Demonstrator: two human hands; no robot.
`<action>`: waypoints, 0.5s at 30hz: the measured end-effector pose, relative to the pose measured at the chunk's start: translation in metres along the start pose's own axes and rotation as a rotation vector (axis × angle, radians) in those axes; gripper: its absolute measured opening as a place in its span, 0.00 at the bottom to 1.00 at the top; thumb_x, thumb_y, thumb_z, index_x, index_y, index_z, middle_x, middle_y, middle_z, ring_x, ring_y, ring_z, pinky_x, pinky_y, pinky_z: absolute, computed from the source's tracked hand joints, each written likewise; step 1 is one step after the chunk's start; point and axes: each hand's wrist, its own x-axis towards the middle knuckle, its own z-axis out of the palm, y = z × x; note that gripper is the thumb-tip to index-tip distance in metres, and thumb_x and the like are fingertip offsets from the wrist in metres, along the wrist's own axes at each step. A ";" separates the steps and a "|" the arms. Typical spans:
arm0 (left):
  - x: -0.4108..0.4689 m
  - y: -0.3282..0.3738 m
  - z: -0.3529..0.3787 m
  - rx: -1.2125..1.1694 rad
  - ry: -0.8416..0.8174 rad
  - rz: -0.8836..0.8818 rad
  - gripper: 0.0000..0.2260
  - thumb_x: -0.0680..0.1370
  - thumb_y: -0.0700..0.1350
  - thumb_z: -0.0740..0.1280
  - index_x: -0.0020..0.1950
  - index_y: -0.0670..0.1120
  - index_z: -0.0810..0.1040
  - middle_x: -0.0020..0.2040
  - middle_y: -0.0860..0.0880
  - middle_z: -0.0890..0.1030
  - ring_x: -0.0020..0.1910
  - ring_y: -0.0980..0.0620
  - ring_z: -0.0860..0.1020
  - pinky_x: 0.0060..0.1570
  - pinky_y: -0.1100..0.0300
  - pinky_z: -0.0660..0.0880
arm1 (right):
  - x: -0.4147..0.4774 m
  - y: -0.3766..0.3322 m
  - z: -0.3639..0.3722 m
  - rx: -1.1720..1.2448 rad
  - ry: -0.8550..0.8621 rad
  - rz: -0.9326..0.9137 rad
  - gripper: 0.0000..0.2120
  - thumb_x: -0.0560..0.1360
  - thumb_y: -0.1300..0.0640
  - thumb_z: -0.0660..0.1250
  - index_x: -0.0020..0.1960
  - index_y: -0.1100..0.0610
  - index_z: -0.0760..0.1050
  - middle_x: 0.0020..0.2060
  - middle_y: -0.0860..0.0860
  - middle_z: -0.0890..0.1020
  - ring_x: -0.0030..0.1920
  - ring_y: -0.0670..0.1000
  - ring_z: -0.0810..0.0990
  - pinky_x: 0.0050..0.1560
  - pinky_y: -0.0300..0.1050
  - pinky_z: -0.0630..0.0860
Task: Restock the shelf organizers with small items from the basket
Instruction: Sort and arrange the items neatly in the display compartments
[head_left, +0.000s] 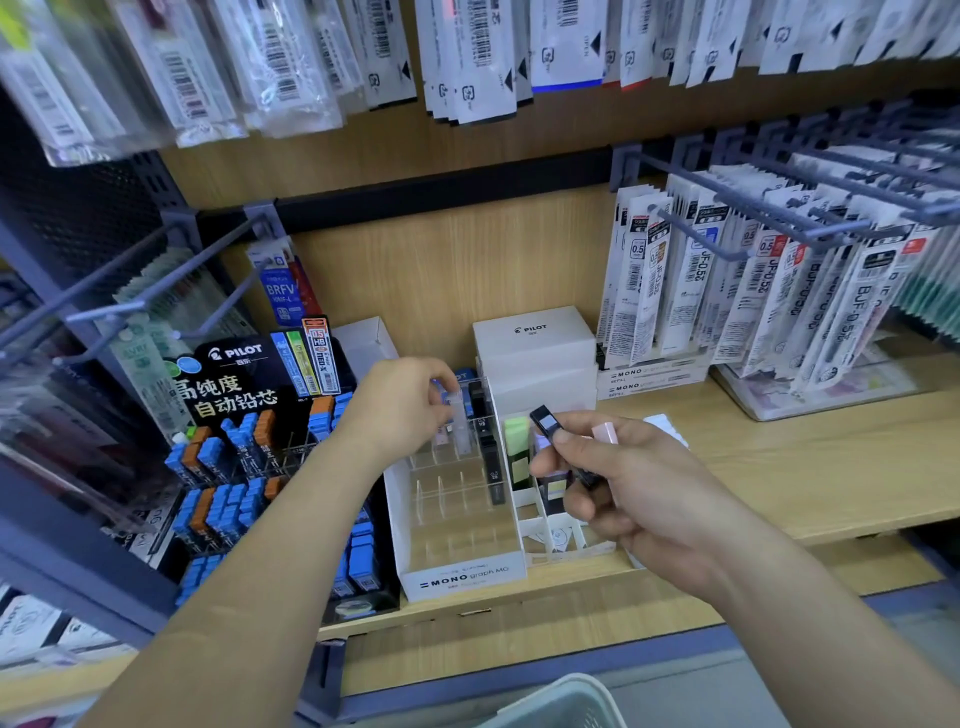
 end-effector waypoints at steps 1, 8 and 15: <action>-0.001 0.003 -0.004 -0.023 0.018 -0.012 0.04 0.75 0.42 0.70 0.49 0.49 0.80 0.38 0.53 0.81 0.38 0.56 0.79 0.41 0.61 0.77 | 0.000 0.000 0.000 -0.014 -0.011 -0.010 0.05 0.80 0.60 0.64 0.54 0.60 0.75 0.39 0.54 0.85 0.25 0.48 0.69 0.19 0.34 0.57; -0.032 0.055 -0.034 -0.813 -0.378 -0.069 0.13 0.75 0.50 0.68 0.49 0.41 0.83 0.39 0.44 0.84 0.36 0.52 0.81 0.39 0.64 0.80 | -0.001 0.000 0.006 -0.067 -0.021 -0.078 0.09 0.76 0.53 0.68 0.49 0.59 0.74 0.35 0.53 0.83 0.21 0.47 0.66 0.20 0.34 0.56; -0.037 0.049 -0.034 -0.867 -0.057 -0.109 0.07 0.71 0.39 0.74 0.46 0.39 0.82 0.37 0.41 0.83 0.33 0.50 0.80 0.38 0.60 0.79 | 0.002 -0.004 0.005 -0.013 0.136 0.008 0.13 0.78 0.46 0.65 0.50 0.56 0.76 0.33 0.53 0.81 0.25 0.47 0.65 0.21 0.35 0.55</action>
